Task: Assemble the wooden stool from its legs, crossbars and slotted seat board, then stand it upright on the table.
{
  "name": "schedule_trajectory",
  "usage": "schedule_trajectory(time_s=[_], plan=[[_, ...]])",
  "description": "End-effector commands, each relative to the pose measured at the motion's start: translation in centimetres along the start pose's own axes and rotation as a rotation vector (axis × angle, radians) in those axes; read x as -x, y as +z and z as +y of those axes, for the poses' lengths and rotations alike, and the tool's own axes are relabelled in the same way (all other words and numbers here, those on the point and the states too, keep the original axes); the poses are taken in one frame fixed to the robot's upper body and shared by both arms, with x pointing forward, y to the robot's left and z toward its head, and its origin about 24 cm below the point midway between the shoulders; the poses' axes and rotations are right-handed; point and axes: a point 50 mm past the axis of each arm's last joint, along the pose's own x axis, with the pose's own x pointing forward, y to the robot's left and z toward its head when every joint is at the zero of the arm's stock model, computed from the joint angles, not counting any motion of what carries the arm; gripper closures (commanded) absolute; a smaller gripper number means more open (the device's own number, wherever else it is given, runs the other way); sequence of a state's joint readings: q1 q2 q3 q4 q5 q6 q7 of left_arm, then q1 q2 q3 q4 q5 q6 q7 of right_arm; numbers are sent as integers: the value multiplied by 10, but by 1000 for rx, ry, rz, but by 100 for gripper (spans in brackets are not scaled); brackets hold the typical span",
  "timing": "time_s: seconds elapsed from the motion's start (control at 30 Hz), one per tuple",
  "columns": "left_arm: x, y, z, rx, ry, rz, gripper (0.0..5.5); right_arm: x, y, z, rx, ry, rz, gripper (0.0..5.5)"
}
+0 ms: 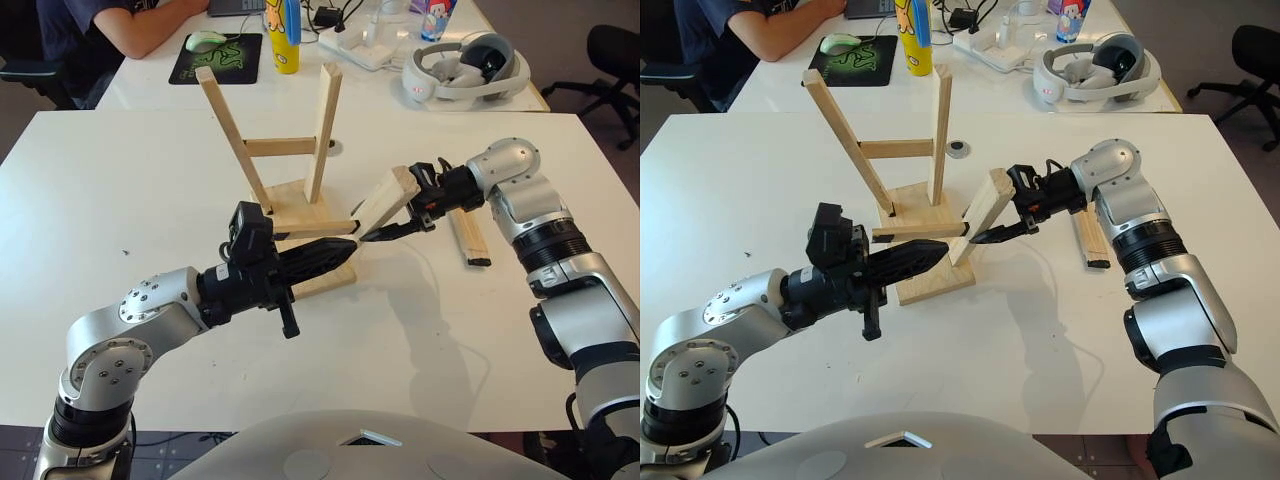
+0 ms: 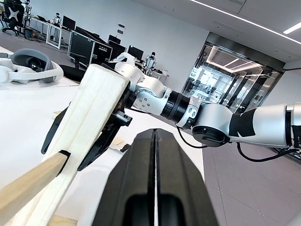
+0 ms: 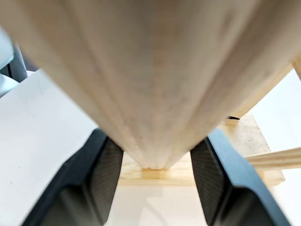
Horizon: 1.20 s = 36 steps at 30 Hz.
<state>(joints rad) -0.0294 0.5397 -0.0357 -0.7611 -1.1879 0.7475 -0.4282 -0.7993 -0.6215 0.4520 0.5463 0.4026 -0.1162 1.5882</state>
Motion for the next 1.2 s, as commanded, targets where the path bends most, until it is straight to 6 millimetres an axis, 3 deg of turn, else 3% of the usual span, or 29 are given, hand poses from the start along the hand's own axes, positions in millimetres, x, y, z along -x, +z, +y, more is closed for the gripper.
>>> schedule_trajectory(time_s=[0.03,0.1,0.37,0.57,0.6,0.8,0.93,1.07,1.2], plan=[[-2,0,-3,-25,3,-9,550,-14,-7,1,-88,47,145,345],[-4,1,-4,-32,0,-16,550,-17,-4,-1,-121,52,169,345],[-6,0,-2,-44,18,-31,550,-10,-20,10,-168,136,330,345],[-4,2,-1,-54,31,-39,550,-10,-14,6,-151,73,269,345],[-4,2,-1,-56,32,-41,550,-9,-10,3,-143,57,241,309],[-4,4,0,-67,32,-43,550,8,5,-5,-120,57,217,227],[-5,4,-1,-78,27,-47,550,27,-4,-10,-90,3,342,224],[-7,8,-5,-99,15,-59,550,64,-33,-16,-152,-285,529,224],[-8,13,-9,-126,18,-74,550,102,-53,-14,-246,-691,563,224]])
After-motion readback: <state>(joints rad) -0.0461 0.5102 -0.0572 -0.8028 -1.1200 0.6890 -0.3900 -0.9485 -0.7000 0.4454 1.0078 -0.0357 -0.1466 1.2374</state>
